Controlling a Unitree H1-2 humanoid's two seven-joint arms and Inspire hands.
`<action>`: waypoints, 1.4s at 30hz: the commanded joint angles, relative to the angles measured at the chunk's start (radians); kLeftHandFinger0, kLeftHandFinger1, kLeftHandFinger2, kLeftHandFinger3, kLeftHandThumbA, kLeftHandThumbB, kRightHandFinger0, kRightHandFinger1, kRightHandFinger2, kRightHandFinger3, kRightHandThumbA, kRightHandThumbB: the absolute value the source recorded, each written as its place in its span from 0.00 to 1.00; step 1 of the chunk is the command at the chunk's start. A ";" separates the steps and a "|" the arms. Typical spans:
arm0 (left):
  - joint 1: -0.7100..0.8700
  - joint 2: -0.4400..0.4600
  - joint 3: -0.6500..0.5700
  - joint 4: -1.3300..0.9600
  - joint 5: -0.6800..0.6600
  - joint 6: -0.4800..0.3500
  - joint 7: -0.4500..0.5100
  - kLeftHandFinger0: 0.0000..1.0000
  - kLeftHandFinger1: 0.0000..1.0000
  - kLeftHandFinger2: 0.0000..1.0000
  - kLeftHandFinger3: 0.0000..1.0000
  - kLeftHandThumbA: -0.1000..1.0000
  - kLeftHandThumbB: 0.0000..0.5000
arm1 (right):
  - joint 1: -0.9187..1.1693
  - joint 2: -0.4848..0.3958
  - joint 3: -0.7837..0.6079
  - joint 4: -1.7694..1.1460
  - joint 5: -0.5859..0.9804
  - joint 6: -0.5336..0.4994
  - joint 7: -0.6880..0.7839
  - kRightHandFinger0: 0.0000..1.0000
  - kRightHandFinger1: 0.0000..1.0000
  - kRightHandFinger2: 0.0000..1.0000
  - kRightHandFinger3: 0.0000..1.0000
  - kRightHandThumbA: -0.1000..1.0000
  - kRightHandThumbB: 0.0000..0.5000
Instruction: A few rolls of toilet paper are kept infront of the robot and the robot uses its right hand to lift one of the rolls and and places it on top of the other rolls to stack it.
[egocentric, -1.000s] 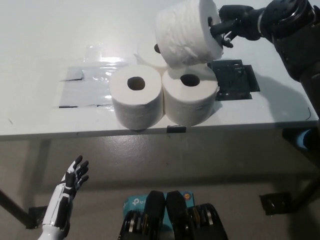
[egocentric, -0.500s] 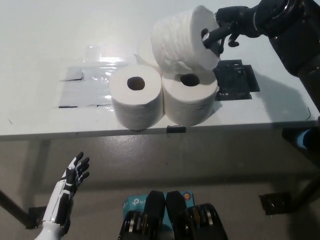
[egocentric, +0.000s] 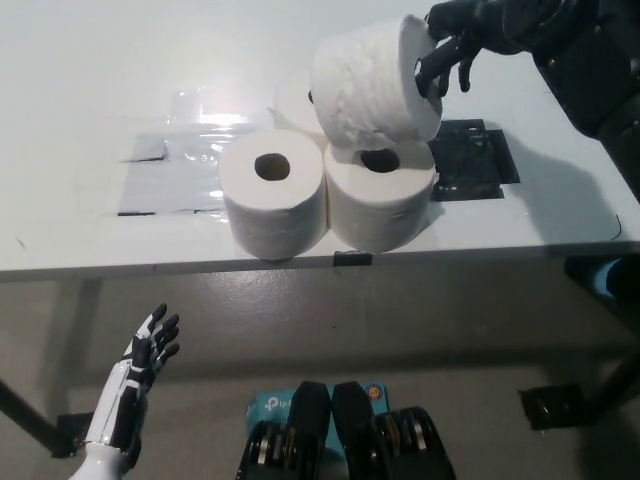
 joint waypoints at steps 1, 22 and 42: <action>-0.013 0.018 0.000 -0.024 -0.005 -0.011 -0.020 1.00 1.00 1.00 1.00 1.00 0.17 | -0.106 -0.018 -0.019 -0.020 -0.010 -0.034 0.020 0.01 0.28 0.66 0.54 0.55 0.05; -0.021 0.033 -0.005 -0.035 0.000 0.000 -0.024 1.00 1.00 1.00 1.00 1.00 0.15 | -0.152 0.002 -0.023 -0.026 -0.049 0.001 0.046 0.00 0.30 0.69 0.89 0.56 0.11; -0.024 0.036 -0.011 -0.049 0.003 0.030 -0.034 1.00 1.00 1.00 1.00 1.00 0.15 | -0.172 0.018 -0.013 -0.030 -0.076 -0.018 0.056 0.02 0.42 0.78 0.62 0.59 0.11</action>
